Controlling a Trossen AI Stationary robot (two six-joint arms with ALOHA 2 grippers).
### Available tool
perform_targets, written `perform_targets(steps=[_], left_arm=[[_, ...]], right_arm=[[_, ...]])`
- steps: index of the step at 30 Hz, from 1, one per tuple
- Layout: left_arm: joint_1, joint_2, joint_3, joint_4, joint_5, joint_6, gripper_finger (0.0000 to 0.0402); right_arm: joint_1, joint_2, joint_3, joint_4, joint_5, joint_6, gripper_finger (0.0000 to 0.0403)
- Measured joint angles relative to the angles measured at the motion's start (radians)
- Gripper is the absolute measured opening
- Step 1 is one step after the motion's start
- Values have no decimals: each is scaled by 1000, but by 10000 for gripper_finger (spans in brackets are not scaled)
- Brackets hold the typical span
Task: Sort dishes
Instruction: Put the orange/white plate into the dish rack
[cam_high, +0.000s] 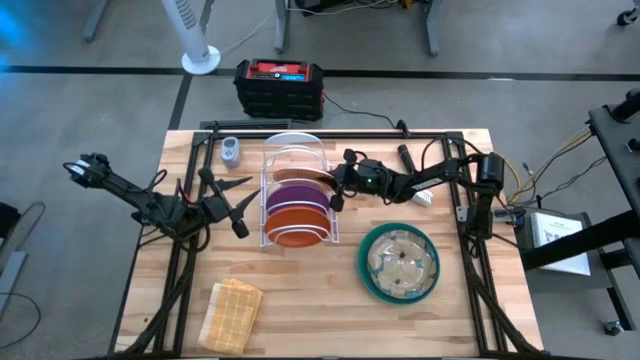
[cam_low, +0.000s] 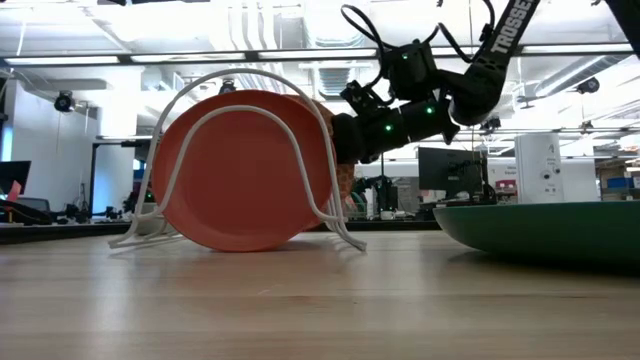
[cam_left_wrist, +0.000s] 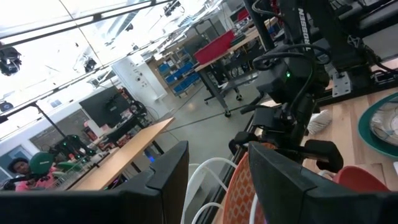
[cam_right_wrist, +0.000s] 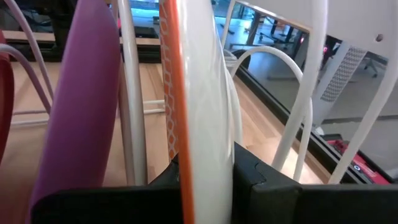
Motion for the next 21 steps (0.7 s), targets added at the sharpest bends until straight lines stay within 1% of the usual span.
perform_targets(steps=[9,21], left_arm=[[4,1,0,0,0,-3,155],[5,3,0,-1,0,-4,155]], right_arm=[[-7,2,36,-56,-21,6,23],[-9,4,140,-263,-23,-11,23]])
